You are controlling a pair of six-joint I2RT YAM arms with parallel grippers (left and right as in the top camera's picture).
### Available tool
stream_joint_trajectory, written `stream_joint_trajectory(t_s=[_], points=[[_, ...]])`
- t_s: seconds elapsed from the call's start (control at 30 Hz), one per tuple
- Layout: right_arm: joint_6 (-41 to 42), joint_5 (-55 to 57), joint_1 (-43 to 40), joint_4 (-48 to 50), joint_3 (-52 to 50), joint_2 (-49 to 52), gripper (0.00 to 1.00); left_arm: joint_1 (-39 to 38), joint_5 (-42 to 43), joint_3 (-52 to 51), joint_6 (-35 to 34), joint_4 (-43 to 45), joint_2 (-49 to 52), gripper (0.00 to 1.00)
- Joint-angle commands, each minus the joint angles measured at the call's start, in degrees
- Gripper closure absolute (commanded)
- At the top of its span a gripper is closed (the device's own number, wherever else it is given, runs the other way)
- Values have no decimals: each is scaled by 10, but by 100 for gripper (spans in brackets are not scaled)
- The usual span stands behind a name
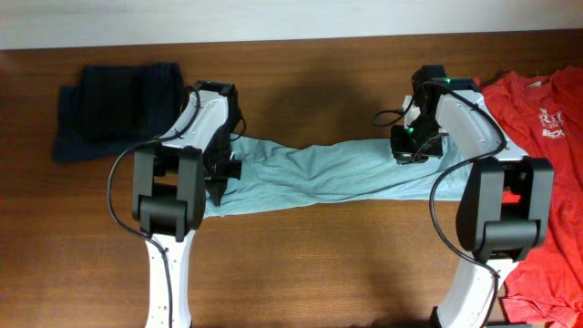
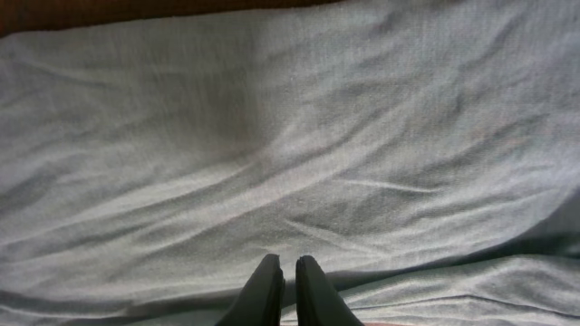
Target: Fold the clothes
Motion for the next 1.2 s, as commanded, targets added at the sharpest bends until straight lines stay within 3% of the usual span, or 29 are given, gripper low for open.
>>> stream_joint_trajectory(t_s=[0.0,0.47,0.67,1.17], points=[[-4,9,0,0,6,-15,88,2,-19,5,-19,19,-70,100],[-4,9,0,0,5,-15,88,19,-29,11,-26,346,-116,99],[-4,9,0,4,-10,-15,88,24,-104,7,-55,356,-115,100],[-4,9,0,15,-28,-15,87,34,-123,-119,-55,428,-109,100]])
